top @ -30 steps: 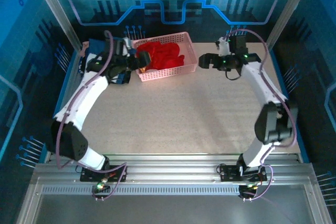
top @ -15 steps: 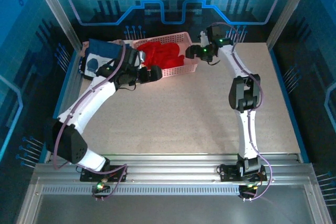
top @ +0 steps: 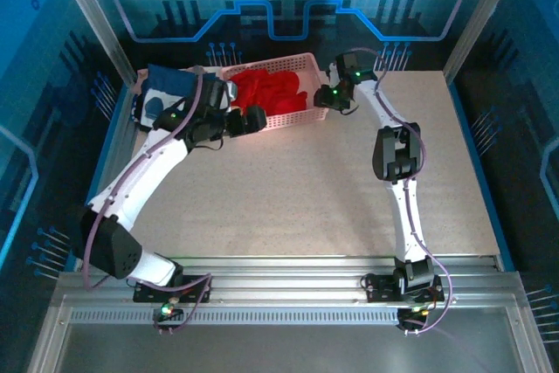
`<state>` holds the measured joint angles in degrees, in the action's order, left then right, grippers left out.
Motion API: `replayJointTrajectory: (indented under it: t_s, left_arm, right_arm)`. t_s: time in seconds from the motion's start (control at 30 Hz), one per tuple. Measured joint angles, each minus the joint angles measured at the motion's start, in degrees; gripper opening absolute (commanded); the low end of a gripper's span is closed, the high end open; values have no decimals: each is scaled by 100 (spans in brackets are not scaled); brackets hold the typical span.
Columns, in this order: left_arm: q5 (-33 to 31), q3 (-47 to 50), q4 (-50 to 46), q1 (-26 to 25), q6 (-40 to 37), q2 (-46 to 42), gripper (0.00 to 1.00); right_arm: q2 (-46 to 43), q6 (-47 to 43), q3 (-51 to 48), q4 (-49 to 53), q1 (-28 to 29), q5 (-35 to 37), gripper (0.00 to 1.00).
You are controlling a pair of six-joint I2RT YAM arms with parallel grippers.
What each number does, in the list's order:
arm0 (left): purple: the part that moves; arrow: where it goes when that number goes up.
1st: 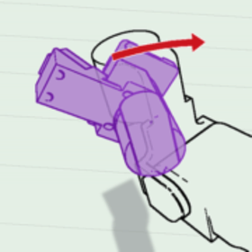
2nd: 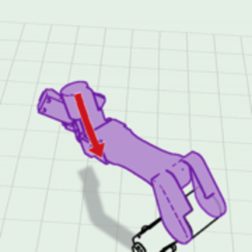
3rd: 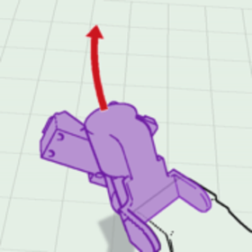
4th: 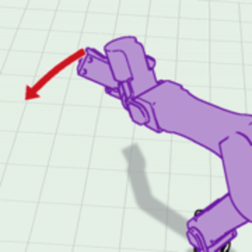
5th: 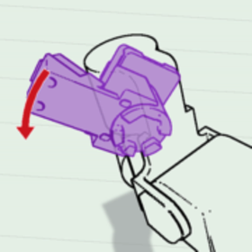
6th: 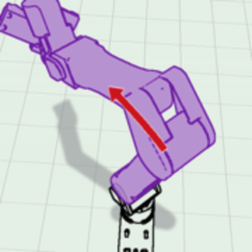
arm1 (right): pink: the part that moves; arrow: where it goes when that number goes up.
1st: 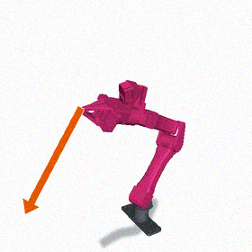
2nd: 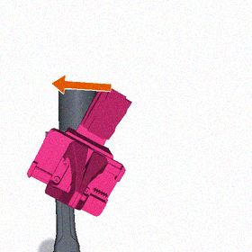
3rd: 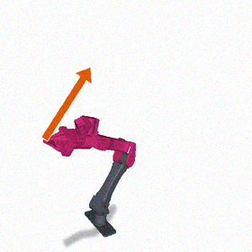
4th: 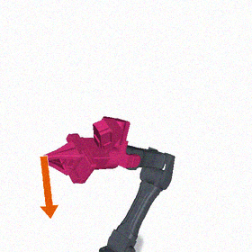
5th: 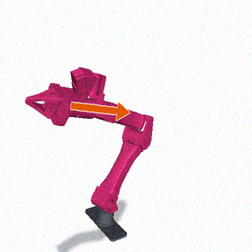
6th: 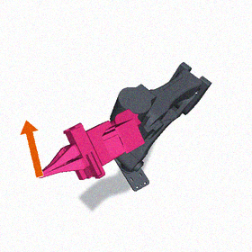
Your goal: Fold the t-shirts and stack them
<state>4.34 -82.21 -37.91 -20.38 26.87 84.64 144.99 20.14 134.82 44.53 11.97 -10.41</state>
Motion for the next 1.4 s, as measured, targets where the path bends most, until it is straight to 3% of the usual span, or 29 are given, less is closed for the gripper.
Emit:
replayJointTrajectory:
  t_s: [0.2,0.4,0.63,0.87,0.97,1.07,1.1,1.13,1.4]
  left_arm:
    - [-522,-634,-2,0,-24,719,99]
    - [-734,-1213,-50,-76,-48,1602,98]
    - [-1032,-2332,-601,-581,-286,3204,98]
    - [-1552,-2966,-1268,-909,-330,4481,96]
    - [-1657,-3200,-1438,-949,-354,4916,78]
    - [-1650,-3407,-1502,-988,-437,5147,28]
    - [-1617,-3491,-1541,-997,-461,5158,7]
    - [-1539,-3589,-1580,-1001,-490,5174,0]
    - [-702,-4113,-1558,-935,-645,4815,0]
  right_arm:
    - [-802,236,-1300,-155,33,269,17]
    - [-2435,706,-3788,-531,179,619,14]
    - [-4269,1532,-6264,-1115,643,850,14]
    - [-5386,2044,-7460,-1335,761,883,13]
    - [-5633,2199,-7661,-1335,761,898,13]
    - [-5735,2347,-7777,-1342,758,894,13]
    - [-5735,2387,-7785,-1335,752,898,13]
    - [-5735,2417,-7788,-1333,739,896,13]
    - [-5748,2804,-7851,-1443,262,890,13]
